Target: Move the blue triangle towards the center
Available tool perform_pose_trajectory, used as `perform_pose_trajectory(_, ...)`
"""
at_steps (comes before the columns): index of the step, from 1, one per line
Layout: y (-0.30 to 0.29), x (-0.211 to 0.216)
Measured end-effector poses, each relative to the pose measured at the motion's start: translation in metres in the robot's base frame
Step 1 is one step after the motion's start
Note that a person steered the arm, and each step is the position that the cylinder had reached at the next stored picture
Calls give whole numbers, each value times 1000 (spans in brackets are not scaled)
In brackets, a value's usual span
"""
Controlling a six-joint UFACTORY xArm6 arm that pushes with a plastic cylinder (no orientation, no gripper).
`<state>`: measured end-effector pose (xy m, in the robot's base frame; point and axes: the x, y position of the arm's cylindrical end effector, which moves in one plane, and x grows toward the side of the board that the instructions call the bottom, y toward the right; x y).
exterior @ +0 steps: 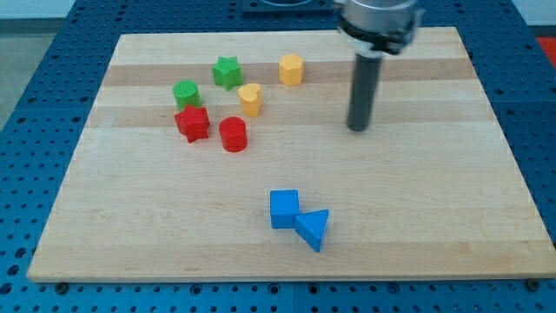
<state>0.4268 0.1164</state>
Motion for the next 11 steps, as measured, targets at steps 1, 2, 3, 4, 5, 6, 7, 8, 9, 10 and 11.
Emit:
perform_pose_trajectory(1,15,53)
perform_pose_trajectory(2,-33,137)
perform_pose_trajectory(3,-46,191)
perform_pose_trajectory(4,-49,191)
perform_pose_trajectory(5,-80,192)
perform_pose_trajectory(6,-99,192)
perform_pose_trajectory(7,-94,192)
perform_pose_trajectory(8,-85,180)
perform_pose_trajectory(9,-84,167)
perform_pose_trajectory(10,-84,155)
perform_pose_trajectory(11,-82,140)
